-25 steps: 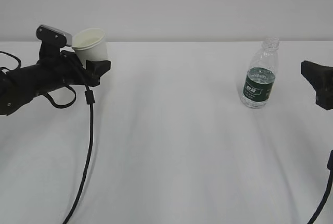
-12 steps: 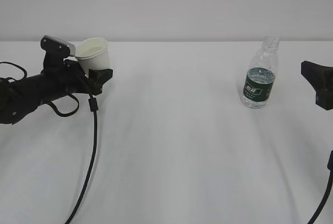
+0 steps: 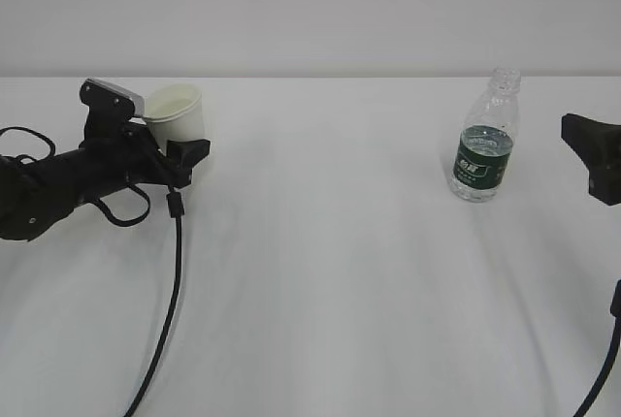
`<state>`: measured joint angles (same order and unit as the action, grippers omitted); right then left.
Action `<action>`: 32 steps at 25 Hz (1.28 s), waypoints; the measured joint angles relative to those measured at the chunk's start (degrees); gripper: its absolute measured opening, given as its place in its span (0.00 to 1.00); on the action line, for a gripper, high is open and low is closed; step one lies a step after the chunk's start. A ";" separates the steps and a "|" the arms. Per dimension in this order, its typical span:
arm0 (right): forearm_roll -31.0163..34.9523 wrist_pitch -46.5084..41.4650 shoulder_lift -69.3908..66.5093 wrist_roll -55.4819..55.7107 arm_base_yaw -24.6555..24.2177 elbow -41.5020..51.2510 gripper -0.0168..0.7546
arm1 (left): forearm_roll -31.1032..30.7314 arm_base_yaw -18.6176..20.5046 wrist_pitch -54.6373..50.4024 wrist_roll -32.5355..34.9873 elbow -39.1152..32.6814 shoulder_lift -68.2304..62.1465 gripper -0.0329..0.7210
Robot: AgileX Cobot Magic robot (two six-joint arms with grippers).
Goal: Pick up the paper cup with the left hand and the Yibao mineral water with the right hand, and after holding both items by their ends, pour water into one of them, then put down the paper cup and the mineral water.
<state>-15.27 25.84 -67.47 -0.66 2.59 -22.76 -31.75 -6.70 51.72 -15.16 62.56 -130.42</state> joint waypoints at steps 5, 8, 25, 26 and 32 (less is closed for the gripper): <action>0.00 0.00 0.00 0.66 0.00 0.00 0.79 | 0.37 0.00 0.00 0.25 0.00 -1.58 0.63; 0.00 -0.12 0.00 0.66 0.00 0.00 0.79 | 0.48 0.00 0.00 0.25 0.00 -2.72 0.63; 0.00 -0.38 0.00 0.66 0.00 0.00 0.79 | 2.82 0.00 4.24 0.95 0.13 -5.60 0.63; 0.00 -0.38 0.00 0.66 0.00 0.00 0.79 | 2.82 0.00 4.35 0.95 0.13 -5.60 0.63; 0.00 -0.47 0.00 0.66 0.00 0.00 0.79 | 2.82 0.00 4.71 0.95 0.13 -5.65 0.65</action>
<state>-15.27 25.37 -67.47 0.00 2.59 -22.76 -28.93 -6.70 56.44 -14.22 62.70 -136.07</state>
